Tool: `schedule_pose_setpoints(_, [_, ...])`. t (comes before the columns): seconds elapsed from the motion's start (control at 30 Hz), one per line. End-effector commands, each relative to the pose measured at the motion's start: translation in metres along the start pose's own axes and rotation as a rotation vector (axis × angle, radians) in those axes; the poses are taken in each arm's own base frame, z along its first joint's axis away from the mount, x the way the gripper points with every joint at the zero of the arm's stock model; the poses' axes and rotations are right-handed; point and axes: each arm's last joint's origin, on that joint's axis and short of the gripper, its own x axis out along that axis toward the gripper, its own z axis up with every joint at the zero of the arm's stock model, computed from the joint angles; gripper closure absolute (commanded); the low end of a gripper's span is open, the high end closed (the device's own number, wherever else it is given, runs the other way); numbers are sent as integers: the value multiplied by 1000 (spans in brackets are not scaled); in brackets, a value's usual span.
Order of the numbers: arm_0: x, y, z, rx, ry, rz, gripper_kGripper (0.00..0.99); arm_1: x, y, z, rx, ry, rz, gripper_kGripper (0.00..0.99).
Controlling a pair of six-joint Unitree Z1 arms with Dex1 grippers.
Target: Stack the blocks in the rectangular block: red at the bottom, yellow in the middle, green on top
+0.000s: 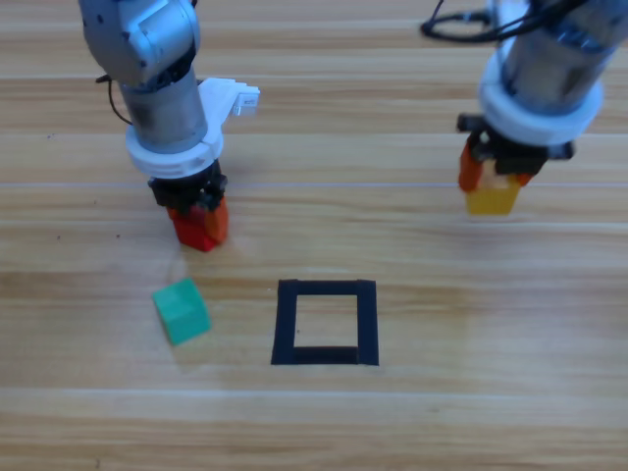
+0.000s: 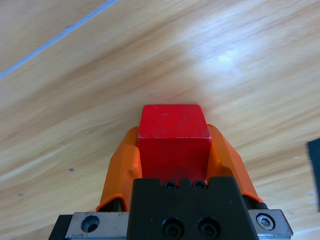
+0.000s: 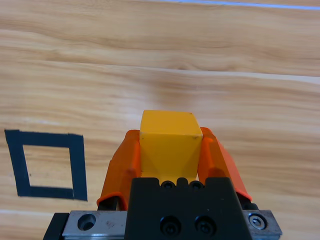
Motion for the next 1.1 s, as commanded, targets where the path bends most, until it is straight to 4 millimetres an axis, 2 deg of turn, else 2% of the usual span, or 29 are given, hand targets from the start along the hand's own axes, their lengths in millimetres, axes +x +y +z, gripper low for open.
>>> schedule_pose_setpoints(0.03, [-12,-4,0,-29,-25,-95,955,-53,-2,-24,-51,-38,25,990])
schedule_pose_setpoints(0.23, [-52,-7,-20,-94,-90,-203,956,-44,-1,-27,-61,17,23,990])
schedule_pose_setpoints(0.3, [-48,-9,-10,-74,-78,-221,959,-41,0,-28,-66,30,23,990])
schedule_pose_setpoints(0.33, [-48,-14,-6,-75,-65,-171,990,-40,0,-28,-67,34,26,990])
schedule_pose_setpoints(0.43, [-45,-40,8,-53,-34,-35,990,-39,1,-28,-72,46,38,990])
schedule_pose_setpoints(0.53, [-34,-58,12,-34,-11,22,990,-38,2,-29,-80,54,43,990])
schedule_pose_setpoints(0.67, [-18,-82,16,-44,46,15,990,-38,1,-30,-91,63,49,990])
schedule_pose_setpoints(0.83, [-28,-106,14,-92,22,1,990,-37,2,-30,-99,73,56,990])
schedule_pose_setpoints(1.1, [-36,-130,5,-171,18,37,990,-36,2,-32,-112,87,64,990])
